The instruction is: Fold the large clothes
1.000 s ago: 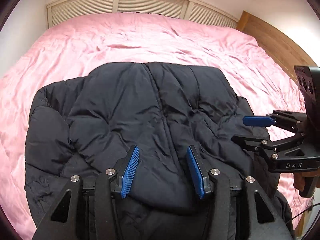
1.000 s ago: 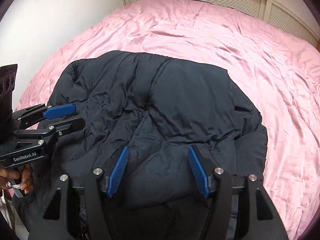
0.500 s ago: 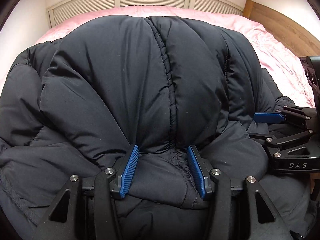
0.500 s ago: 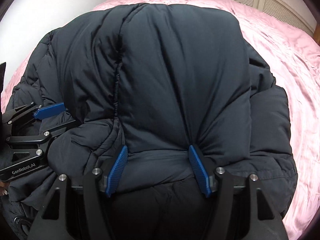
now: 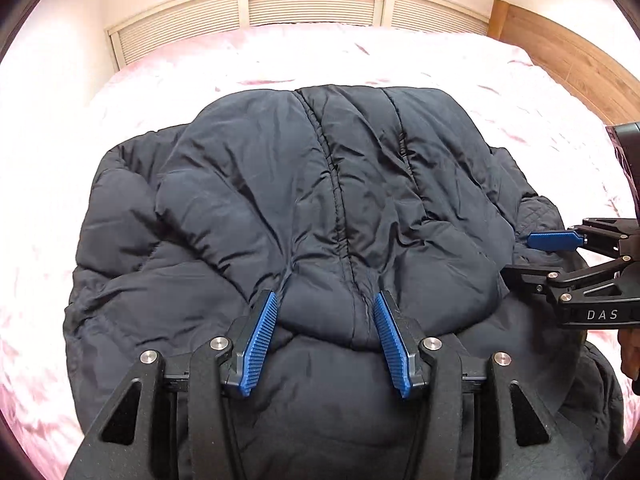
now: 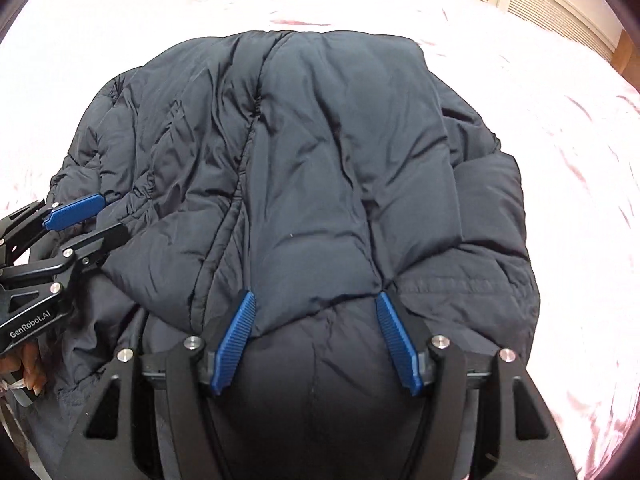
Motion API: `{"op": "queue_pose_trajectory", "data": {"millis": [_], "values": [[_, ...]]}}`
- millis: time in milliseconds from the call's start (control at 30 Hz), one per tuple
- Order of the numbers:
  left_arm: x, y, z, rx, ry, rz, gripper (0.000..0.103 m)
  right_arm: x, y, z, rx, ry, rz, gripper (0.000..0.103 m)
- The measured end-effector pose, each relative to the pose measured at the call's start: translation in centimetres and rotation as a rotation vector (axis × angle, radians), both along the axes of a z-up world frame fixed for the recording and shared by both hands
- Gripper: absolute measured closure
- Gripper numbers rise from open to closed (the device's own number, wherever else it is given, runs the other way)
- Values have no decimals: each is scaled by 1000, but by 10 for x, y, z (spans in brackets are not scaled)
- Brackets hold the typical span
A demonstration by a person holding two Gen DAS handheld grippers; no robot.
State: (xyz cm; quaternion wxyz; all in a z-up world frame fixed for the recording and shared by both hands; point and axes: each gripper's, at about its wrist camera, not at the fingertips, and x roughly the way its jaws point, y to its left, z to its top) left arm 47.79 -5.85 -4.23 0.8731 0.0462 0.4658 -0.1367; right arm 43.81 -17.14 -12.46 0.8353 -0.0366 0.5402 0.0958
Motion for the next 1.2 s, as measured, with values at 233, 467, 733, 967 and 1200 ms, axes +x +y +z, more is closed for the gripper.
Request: {"op": "queue_pose_trajectory", "data": {"millis": [233,467,733,967,1200], "values": [[-33,20,23,6,6,105,43,-37,-5,20,-3,18,-26,40],[-59,39,42,19,1,200,33,-72,-26,40,33,26,-78,40],[-80,47,55,70,9,253,29,-109,-54,47,47,40,-89,40],[-89,56,66,86,4,267,24,-123,-61,53,41,45,-102,40],[-95,65,69,97,8,269,21,-136,-74,60,17,52,-118,40]]}}
